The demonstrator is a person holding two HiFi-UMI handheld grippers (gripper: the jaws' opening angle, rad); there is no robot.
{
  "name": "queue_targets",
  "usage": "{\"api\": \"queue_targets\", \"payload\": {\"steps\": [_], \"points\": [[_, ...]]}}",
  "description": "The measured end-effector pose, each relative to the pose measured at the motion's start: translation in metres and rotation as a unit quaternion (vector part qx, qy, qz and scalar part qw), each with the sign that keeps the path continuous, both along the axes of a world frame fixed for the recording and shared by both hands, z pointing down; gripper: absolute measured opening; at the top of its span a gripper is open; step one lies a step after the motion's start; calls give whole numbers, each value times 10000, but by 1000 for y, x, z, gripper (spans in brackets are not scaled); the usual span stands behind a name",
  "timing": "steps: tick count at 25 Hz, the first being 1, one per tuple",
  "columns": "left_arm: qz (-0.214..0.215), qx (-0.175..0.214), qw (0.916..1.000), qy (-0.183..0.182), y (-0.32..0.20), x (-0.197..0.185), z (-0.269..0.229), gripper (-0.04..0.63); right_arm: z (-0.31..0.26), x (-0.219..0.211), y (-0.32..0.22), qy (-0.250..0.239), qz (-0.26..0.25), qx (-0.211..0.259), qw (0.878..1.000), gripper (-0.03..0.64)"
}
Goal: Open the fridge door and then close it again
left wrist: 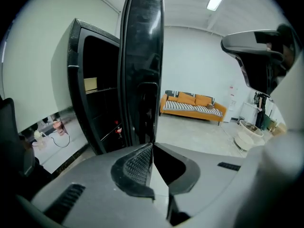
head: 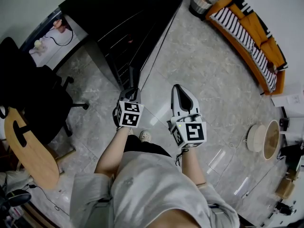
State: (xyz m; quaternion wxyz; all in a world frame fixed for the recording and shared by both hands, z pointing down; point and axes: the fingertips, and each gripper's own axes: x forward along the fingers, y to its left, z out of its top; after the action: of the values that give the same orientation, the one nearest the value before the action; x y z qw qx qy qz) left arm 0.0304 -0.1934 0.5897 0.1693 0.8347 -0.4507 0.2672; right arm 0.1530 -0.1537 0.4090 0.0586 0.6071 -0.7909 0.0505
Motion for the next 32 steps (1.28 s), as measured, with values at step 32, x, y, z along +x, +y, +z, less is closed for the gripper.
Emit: {"api": "queue_targets", "payload": {"steps": [32], "points": [[-588, 142, 9970, -474, -71, -94, 2, 21, 0, -20, -14, 72, 111, -26, 9999, 25]]}}
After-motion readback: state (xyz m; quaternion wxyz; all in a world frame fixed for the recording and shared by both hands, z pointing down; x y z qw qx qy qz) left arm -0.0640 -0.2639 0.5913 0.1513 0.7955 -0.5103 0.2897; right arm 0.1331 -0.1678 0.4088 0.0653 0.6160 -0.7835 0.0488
